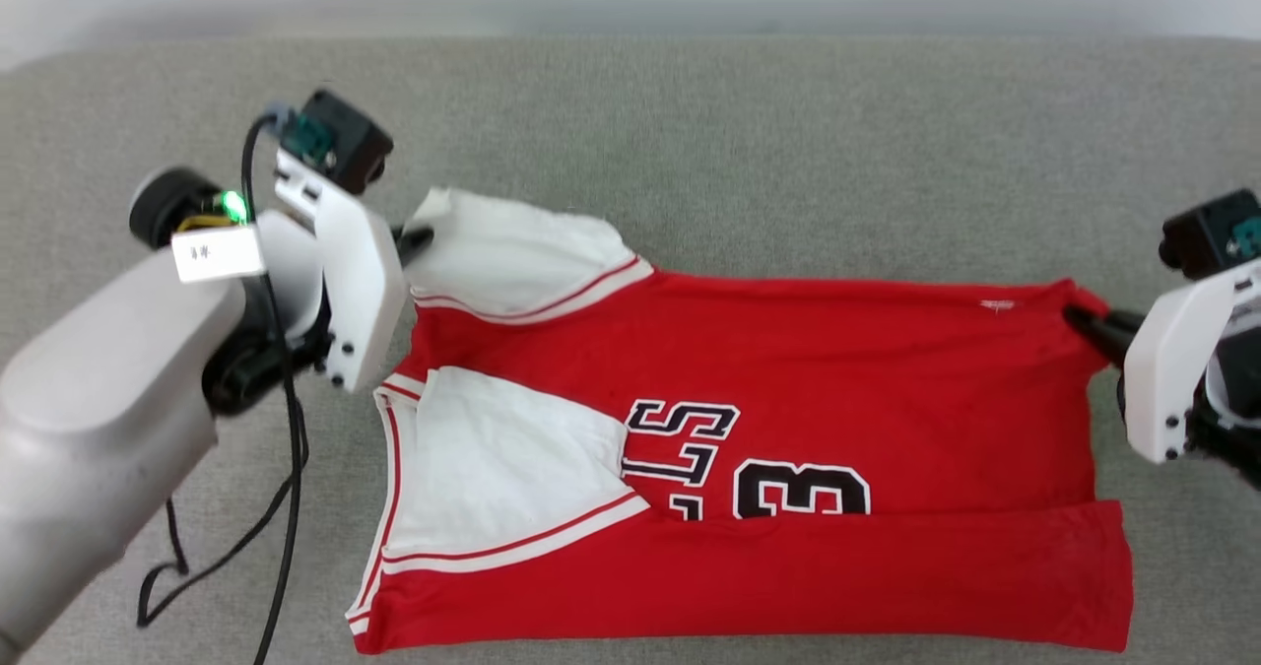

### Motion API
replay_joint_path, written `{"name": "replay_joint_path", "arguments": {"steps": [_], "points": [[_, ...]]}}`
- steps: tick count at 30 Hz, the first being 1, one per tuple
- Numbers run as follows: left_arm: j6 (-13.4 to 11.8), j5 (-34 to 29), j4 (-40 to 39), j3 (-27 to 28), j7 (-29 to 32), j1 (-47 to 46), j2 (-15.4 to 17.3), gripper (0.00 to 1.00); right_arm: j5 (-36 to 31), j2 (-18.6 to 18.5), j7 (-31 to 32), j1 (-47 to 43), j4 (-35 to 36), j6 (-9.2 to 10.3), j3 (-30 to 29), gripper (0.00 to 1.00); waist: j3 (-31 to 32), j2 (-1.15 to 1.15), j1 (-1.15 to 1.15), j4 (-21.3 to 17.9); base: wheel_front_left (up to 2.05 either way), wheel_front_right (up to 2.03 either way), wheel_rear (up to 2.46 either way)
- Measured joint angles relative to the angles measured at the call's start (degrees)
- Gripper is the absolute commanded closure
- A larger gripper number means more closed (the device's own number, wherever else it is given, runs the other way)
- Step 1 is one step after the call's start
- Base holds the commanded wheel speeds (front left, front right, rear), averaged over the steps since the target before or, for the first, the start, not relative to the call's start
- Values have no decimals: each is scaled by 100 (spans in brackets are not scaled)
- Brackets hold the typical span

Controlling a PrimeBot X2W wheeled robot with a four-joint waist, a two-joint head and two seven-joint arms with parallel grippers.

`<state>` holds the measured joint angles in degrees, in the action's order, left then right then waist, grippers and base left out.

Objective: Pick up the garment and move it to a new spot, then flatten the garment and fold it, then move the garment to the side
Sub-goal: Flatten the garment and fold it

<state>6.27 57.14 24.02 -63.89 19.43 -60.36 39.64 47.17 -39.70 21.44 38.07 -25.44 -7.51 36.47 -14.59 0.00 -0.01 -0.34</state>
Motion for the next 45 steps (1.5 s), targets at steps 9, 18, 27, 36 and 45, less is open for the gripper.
{"name": "replay_joint_path", "arguments": {"steps": [9, 18, 27, 36, 45], "points": [[-477, 235, -932, -77, -258, 1083, 600, 100, 73, -98, -275, -857, 336, 0, -78, 100, 544, 0, 0, -18, 0, 0, 0], [-1043, 603, -1741, -205, -542, 2213, 1068, 100, 158, -166, -359, -1901, 733, 0, -390, 100, 786, 0, 0, -2, 0, 0, 0], [-1305, 873, -1793, -270, -795, 2854, 1067, 100, 104, -91, -223, -2685, 965, 0, -693, 100, 676, 0, 0, -8, 0, 0, 0], [-1274, 962, -1143, -292, -1059, 3006, 712, 0, -105, 160, -205, -2774, 842, -1, -783, 0, 531, 0, 0, -64, 0, 0, 0], [-1900, 781, -1488, 47, -2073, 3292, 878, 0, 3, 64, -245, -3049, 1496, 0, -1267, 0, 825, 0, 1, -85, 0, 0, 0]]}}
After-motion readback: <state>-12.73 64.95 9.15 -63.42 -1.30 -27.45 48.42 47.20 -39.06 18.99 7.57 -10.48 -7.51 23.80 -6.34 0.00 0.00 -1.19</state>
